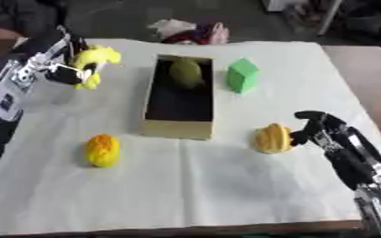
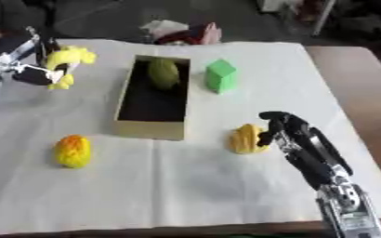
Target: Pick up objects on the table and place them in the box.
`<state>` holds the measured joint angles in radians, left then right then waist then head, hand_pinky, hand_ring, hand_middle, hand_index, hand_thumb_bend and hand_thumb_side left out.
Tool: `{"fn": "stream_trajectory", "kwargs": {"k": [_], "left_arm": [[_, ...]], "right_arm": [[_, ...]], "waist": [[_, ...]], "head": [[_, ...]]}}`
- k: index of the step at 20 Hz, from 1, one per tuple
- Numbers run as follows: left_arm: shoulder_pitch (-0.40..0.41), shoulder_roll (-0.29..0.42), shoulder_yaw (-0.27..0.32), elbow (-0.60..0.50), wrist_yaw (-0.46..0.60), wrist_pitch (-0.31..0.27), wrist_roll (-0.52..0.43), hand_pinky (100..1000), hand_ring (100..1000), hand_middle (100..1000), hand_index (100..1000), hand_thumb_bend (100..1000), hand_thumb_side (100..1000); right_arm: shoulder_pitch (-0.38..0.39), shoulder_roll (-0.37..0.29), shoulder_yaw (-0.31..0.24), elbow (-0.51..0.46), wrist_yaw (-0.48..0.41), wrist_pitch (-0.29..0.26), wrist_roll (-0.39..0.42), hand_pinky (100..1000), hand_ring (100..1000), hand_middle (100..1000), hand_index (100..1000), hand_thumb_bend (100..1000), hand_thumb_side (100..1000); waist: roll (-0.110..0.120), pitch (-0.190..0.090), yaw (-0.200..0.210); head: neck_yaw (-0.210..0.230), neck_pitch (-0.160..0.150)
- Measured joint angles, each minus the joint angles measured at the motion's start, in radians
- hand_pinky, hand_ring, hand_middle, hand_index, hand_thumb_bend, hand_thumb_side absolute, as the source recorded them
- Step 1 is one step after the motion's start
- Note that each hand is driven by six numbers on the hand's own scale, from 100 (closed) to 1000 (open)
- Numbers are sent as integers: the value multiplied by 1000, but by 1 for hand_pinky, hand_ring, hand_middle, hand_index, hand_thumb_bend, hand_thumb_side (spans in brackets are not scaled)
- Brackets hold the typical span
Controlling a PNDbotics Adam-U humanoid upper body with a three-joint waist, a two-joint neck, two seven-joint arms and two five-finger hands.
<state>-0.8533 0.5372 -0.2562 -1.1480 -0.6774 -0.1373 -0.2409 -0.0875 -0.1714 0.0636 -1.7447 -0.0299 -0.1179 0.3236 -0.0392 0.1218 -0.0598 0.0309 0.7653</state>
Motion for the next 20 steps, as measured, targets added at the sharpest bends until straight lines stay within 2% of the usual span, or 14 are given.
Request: {"fn": "stream_trajectory", "kwargs": {"k": [3,7,10,15,16,17,20], "left_arm": [[-10,-19,-59,-60,27,-30,-67,686,440,440,610,115,155],[-17,-64,-118,-79,26,-73,-146,694,457,455,624,130,160],[-18,-97,-139,-70,20,-99,-182,701,466,464,633,104,165],[-15,-144,-158,-22,4,-136,-214,715,495,493,662,134,170],[-12,-149,-161,-14,-3,-145,-223,730,530,525,693,186,152],[-9,-151,-166,-8,-11,-155,-237,733,538,534,700,161,175],[-7,-152,-172,2,-41,-182,-290,755,623,637,775,231,179]], "right_arm": [[-2,0,9,0,-3,0,9,736,520,392,775,100,615],[-9,1,28,0,-13,1,29,736,520,393,774,100,618],[-10,2,37,0,-17,1,40,735,521,393,775,100,619],[-18,8,49,0,-20,3,53,735,521,393,775,100,620],[-18,8,49,0,-21,3,55,735,521,393,775,100,619],[-18,8,49,0,-21,3,55,735,521,393,775,100,620],[-18,8,49,0,-21,3,55,735,522,393,775,100,620]], "waist": [[-3,0,-12],[-8,1,-30],[-8,2,-36],[-11,9,-45],[-12,9,-45],[-12,10,-45],[-12,11,-45]], "head": [[4,0],[11,0],[13,0],[14,0],[14,0],[15,0],[15,0]]}}
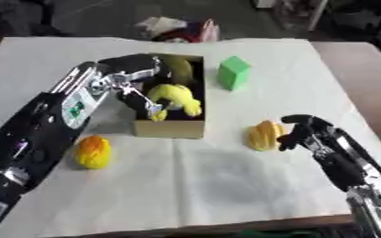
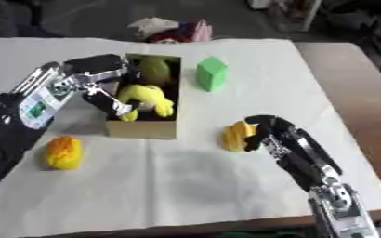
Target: Pick up objects on the table and place them in the box.
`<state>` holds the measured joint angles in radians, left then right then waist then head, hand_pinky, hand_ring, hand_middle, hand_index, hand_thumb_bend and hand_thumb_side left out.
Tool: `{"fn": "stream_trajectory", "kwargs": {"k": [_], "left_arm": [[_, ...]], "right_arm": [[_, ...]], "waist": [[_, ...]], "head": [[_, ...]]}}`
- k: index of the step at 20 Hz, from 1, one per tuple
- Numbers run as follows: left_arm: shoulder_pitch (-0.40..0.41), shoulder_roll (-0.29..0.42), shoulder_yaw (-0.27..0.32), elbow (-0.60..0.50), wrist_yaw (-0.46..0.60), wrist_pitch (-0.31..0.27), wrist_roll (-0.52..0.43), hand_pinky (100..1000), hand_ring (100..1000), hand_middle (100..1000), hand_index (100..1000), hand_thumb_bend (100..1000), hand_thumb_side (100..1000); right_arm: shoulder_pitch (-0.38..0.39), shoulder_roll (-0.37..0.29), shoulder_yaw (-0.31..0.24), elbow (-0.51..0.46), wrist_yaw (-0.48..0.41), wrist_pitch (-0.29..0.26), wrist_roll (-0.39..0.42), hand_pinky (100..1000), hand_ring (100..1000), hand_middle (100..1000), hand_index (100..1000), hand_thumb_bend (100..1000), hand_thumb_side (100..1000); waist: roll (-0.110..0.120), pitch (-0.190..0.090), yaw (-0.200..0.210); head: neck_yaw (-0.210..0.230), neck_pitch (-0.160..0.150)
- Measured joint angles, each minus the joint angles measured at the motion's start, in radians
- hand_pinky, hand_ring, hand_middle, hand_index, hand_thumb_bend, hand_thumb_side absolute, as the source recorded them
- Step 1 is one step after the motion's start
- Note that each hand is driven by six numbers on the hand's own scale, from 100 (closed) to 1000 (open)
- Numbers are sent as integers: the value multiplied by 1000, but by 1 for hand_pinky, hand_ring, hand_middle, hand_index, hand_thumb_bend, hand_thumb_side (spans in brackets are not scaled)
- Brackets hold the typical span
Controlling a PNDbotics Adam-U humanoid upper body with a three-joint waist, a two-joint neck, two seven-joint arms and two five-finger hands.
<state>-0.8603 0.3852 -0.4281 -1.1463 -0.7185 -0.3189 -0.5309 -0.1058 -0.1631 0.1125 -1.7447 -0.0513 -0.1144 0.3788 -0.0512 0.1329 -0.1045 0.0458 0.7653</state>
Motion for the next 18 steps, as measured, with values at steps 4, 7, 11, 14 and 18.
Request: {"fn": "stream_trajectory", "kwargs": {"k": [4,7,11,14,18], "left_arm": [[7,1,2,-4,-31,-21,-44,777,676,707,810,242,175],[13,13,11,-34,-16,-25,-61,789,694,734,833,237,171],[17,76,26,-145,62,-13,-83,809,731,774,878,263,163],[37,149,35,-265,141,4,-100,794,700,729,841,260,166],[111,275,60,-453,245,35,-128,794,690,716,832,252,168]], "right_arm": [[0,0,0,0,0,0,0,735,523,394,775,100,620],[0,0,0,0,0,0,0,735,523,394,775,100,620],[1,0,-1,0,0,-1,-1,735,523,394,775,100,619],[1,0,-2,0,0,-1,-2,735,524,394,775,100,618],[1,-1,-9,0,4,-4,-8,735,524,394,775,100,617]], "waist": [[0,0,3],[0,0,8],[1,0,16],[4,0,24],[9,0,32]], "head": [[-2,0],[-4,0],[-10,0],[-18,0],[-30,0]]}}
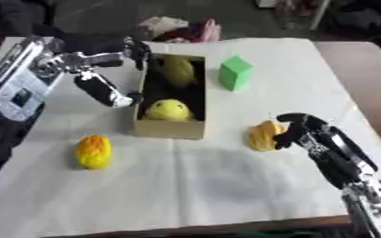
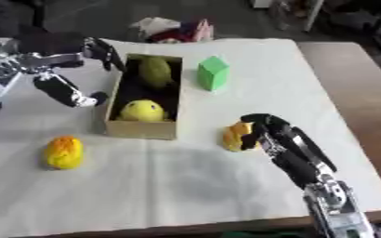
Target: Pick up objects on the table and place them in the box.
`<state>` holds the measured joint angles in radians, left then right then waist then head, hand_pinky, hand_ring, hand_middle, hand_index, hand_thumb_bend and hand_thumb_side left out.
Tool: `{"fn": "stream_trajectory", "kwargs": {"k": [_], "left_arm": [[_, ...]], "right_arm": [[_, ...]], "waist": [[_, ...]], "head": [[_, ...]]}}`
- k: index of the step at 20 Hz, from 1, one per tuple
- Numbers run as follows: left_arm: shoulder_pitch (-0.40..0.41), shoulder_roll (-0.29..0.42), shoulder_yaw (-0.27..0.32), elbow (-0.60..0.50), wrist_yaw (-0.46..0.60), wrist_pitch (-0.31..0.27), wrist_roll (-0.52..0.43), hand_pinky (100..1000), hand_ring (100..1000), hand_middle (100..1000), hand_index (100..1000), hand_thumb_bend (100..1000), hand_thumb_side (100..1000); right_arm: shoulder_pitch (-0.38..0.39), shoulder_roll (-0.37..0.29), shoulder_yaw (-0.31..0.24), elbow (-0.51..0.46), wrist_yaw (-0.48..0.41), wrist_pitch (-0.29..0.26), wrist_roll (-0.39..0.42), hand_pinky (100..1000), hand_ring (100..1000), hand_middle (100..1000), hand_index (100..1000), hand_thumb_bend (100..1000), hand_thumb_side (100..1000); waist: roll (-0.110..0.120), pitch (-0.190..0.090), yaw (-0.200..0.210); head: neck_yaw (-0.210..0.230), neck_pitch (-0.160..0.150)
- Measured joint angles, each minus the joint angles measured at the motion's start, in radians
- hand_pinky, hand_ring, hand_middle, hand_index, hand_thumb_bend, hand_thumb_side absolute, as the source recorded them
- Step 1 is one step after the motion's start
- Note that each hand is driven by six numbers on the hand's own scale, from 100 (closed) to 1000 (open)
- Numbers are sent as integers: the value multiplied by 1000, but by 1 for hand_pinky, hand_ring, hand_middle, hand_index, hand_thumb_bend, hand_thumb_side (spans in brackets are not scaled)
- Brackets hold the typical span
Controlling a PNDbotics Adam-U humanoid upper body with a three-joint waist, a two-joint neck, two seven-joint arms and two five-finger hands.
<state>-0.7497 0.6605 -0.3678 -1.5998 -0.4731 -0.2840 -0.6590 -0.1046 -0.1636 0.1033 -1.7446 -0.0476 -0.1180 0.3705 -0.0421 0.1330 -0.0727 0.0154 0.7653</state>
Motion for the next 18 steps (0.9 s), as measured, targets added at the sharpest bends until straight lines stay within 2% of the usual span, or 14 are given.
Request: {"fn": "stream_trajectory", "kwargs": {"k": [5,9,11,13,18], "left_arm": [[152,162,16,-206,109,40,-77,795,710,738,844,316,187],[253,249,0,-295,116,50,-181,786,710,742,853,354,193],[276,260,-4,-303,85,61,-203,781,717,748,860,404,204],[286,259,-4,-289,19,73,-194,782,718,751,861,411,204],[292,207,-12,-172,-148,83,-132,789,733,769,871,446,209]], "right_arm": [[0,-3,-6,0,2,-2,-7,735,525,394,776,100,614],[-1,-9,-11,0,6,-5,-10,735,525,395,776,100,613],[-1,-9,-11,0,7,-5,-11,735,526,395,776,100,613],[-1,-9,-11,0,8,-5,-11,735,526,395,776,100,613],[-1,-9,-11,0,8,-5,-11,735,526,395,776,100,612]], "waist": [[10,0,6],[11,0,6],[12,0,7],[11,0,7],[6,0,5]], "head": [[-12,0],[-13,0],[-13,0],[-13,0],[-12,0]]}}
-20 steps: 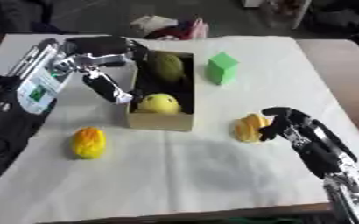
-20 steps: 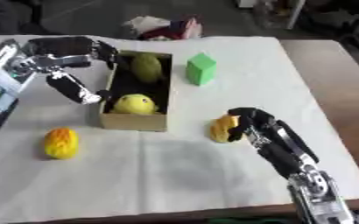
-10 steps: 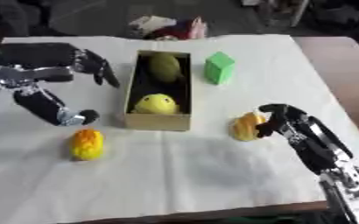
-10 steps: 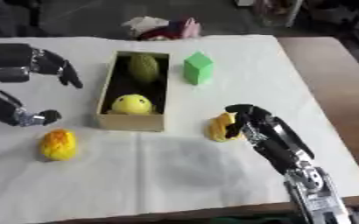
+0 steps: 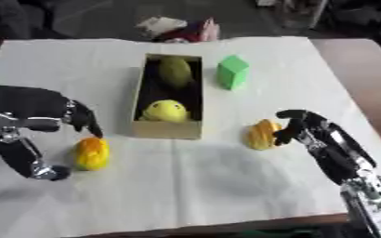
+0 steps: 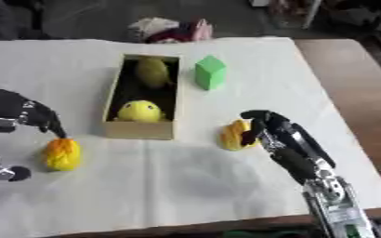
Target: Pick up objects on the table and place them in the box.
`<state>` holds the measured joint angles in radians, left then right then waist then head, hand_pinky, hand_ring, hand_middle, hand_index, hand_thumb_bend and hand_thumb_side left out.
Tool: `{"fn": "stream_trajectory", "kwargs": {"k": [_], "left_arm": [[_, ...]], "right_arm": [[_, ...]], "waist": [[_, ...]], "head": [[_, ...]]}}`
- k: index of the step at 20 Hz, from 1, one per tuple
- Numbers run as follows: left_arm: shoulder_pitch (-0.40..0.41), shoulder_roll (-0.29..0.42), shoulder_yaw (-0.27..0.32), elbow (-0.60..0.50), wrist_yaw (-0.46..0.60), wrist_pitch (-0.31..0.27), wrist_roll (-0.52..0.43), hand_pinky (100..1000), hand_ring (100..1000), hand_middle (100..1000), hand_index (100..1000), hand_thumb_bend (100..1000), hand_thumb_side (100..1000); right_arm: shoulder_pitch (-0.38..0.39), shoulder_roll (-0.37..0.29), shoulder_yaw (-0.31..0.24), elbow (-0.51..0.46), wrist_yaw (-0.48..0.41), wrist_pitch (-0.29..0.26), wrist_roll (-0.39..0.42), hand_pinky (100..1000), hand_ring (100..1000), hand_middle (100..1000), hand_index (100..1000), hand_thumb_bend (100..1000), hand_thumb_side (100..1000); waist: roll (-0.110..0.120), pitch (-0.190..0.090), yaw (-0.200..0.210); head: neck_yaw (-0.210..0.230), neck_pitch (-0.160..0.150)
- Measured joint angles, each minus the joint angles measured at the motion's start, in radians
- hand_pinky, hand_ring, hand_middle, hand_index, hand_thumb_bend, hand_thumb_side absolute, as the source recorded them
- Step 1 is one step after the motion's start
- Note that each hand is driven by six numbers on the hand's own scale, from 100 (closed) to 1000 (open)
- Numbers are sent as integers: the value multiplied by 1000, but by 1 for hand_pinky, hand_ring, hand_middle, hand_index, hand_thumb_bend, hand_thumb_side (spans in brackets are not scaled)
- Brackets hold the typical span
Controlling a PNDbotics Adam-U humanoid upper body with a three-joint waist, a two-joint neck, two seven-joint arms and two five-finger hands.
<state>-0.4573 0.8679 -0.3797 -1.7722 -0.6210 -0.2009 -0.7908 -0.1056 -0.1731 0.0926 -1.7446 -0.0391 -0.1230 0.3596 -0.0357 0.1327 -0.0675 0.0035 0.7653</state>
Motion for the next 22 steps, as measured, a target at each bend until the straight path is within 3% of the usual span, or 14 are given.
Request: {"fn": "stream_trajectory", "kwargs": {"k": [5,10,17,22], "left_arm": [[-1,-56,-11,91,-103,-20,59,790,734,771,869,435,207],[-1,-103,-27,149,-136,-31,137,778,707,746,845,399,202],[-11,-130,-41,188,-150,-36,248,666,482,488,639,291,184],[-96,-126,2,128,-123,1,340,669,478,478,628,309,169]], "right_arm": [[0,0,0,0,0,0,0,735,527,396,777,100,614],[0,0,0,0,0,0,0,735,528,396,777,100,613],[0,0,0,0,0,0,0,735,528,397,777,100,615],[1,0,0,0,0,0,0,735,529,397,777,100,616]], "waist": [[-1,0,0],[-3,2,0],[-3,2,0],[-3,2,4]], "head": [[0,0],[1,0],[1,0],[-3,0]]}}
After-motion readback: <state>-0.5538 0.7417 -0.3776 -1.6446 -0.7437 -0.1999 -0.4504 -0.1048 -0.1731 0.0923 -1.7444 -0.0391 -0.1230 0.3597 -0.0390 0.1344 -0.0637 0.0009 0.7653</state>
